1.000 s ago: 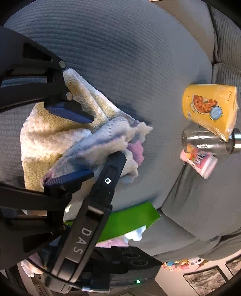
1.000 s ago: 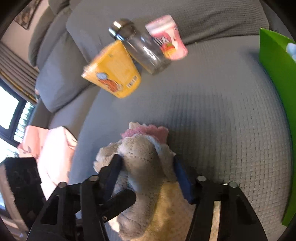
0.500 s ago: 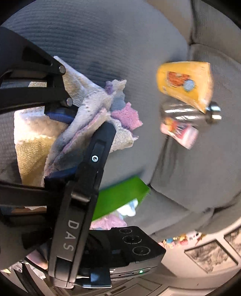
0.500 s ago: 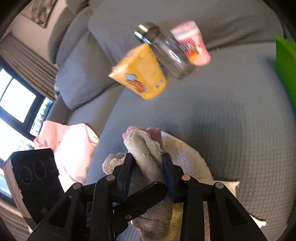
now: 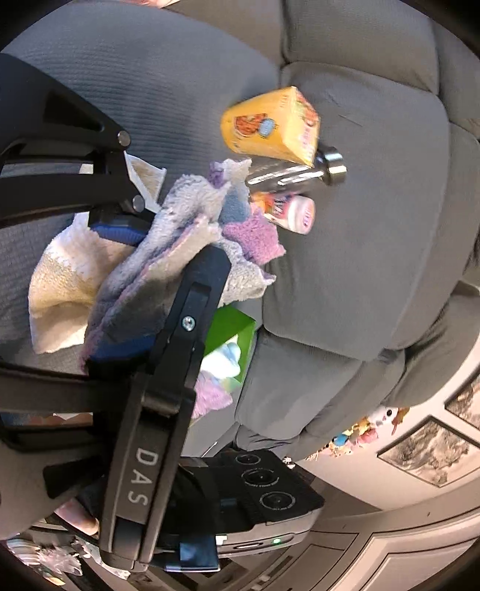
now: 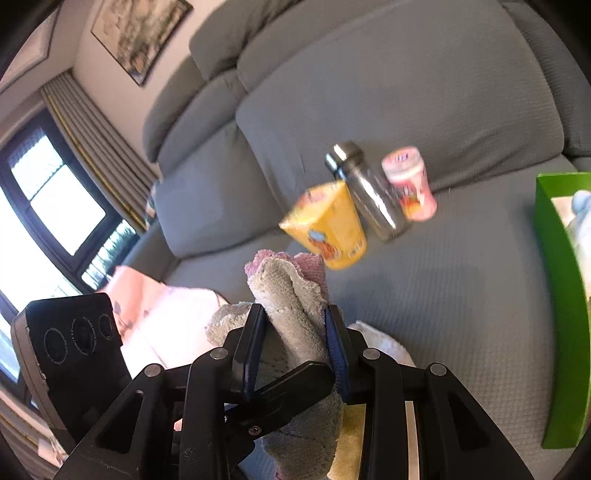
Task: Organize soft objects
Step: 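Lift the grey cloth with the right gripper and carry it over the box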
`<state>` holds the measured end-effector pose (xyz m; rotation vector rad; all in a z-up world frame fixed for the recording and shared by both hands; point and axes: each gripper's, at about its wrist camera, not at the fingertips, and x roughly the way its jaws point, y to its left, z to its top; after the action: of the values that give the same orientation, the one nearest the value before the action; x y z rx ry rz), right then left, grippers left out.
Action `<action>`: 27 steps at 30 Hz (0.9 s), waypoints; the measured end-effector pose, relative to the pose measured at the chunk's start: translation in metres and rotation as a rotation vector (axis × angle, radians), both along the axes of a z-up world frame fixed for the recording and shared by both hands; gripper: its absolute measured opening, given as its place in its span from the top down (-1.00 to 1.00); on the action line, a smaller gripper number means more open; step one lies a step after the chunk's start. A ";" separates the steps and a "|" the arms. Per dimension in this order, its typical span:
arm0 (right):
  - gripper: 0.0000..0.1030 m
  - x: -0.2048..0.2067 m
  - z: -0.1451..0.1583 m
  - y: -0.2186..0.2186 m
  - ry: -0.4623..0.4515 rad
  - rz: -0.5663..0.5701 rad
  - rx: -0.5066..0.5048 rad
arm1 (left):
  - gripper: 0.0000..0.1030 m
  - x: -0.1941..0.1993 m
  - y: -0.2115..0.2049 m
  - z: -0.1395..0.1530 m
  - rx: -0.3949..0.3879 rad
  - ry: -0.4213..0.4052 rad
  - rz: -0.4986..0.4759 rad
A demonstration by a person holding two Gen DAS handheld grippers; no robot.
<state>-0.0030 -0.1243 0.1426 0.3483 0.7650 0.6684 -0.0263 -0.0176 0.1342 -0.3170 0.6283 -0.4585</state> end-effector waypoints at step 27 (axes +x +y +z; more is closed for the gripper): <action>0.36 -0.030 0.042 -0.143 -0.159 -0.253 0.204 | 0.08 0.030 -0.135 0.044 0.097 -0.126 -0.259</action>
<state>-0.0334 -0.2669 0.1846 0.5619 0.4920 0.5290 0.0032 -0.1527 0.1781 -0.1127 0.5684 -0.6885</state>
